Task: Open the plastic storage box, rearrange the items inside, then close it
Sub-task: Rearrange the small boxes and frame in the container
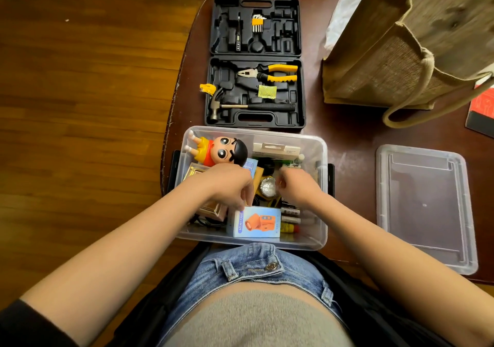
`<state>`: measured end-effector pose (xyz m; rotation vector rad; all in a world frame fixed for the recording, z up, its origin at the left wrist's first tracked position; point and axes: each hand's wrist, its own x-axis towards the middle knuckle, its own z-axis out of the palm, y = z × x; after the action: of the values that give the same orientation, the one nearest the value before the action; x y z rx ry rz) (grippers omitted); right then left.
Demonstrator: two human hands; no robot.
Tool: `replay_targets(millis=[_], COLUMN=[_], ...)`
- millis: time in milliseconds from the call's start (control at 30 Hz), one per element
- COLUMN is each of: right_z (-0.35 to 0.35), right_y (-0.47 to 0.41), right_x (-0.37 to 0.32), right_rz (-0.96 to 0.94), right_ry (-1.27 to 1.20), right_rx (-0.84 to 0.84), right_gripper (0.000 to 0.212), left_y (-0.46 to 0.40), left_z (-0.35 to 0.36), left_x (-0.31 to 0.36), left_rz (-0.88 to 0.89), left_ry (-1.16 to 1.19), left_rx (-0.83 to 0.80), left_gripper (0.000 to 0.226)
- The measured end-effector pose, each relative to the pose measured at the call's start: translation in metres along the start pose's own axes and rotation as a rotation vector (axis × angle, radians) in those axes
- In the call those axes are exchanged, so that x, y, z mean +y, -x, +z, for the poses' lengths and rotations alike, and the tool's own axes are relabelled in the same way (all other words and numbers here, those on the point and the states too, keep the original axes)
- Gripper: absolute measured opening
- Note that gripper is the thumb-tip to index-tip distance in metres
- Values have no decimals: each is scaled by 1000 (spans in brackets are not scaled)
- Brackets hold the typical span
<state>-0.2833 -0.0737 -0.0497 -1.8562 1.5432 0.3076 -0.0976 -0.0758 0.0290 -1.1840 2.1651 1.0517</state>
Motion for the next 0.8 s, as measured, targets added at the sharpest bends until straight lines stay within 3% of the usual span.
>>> replay_targets(millis=[133, 300, 400, 500, 567, 733, 800], right_z=[-2, -4, -13, -23, -28, -32, -28], right_y=[-7, -7, -8, -8, -12, -32, -38], right_x=[-1, -11, -24, -49, -66, -97, -99], right_rz=[9, 27, -16, -46, -5, 52, 98], right_ry=[-47, 188, -109, -447, -526, -606, -656], right_rx=[23, -54, 73, 153, 160, -68, -81], right_gripper=[36, 6, 17, 43, 62, 71, 77], left_y=[8, 22, 28, 31, 30, 27, 28], left_z=[6, 9, 11, 16, 19, 29, 32], left_x=[-8, -21, -32, -42, -44, -47, -47], left_rz=[-42, -132, -293, -411, -430, -376, -340], left_ry=[237, 442, 437, 403, 358, 391, 459], left_rx=[247, 700, 946, 967, 950, 829, 818], left_gripper=[8, 9, 4, 16, 17, 18, 19])
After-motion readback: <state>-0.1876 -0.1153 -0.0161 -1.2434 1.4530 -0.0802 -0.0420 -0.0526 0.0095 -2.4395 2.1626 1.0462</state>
